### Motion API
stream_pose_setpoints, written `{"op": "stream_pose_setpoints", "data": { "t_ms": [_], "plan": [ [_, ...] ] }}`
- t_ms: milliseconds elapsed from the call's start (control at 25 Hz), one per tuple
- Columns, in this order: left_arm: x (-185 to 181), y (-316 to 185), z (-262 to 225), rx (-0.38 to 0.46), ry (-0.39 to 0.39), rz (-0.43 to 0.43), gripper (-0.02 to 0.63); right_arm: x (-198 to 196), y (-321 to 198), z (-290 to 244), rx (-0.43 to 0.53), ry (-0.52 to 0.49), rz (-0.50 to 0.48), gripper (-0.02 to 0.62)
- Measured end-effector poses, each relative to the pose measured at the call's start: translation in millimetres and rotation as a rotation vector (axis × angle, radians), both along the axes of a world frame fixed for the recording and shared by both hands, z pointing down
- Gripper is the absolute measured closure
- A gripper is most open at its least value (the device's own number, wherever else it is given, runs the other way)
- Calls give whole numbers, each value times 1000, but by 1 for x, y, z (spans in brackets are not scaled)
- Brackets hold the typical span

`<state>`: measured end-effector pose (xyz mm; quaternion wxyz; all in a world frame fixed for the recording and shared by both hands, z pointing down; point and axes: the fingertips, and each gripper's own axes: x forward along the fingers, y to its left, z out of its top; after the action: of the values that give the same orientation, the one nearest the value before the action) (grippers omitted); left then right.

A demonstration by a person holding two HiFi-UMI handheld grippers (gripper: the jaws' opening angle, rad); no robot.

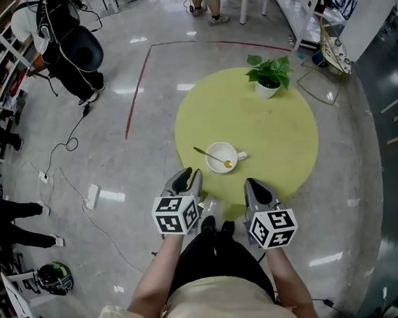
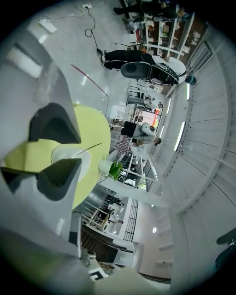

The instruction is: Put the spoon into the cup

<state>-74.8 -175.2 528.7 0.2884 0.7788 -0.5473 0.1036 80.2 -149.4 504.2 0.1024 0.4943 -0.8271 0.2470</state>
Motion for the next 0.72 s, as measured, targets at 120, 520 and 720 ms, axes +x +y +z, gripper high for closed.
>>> {"op": "stream_pose_setpoints", "data": {
  "t_ms": [120,520,720],
  "plan": [
    [1,9,-2,5,-11,-7,506,3,6,-4,11,-4,-7,595],
    [1,34,-14,48,-70,-13,522,5,19,-18,65,-14,-43,595],
    [2,43,-26,78,-77,-16,553,3,25,-27,95,-15,-60,595]
  ]
}}
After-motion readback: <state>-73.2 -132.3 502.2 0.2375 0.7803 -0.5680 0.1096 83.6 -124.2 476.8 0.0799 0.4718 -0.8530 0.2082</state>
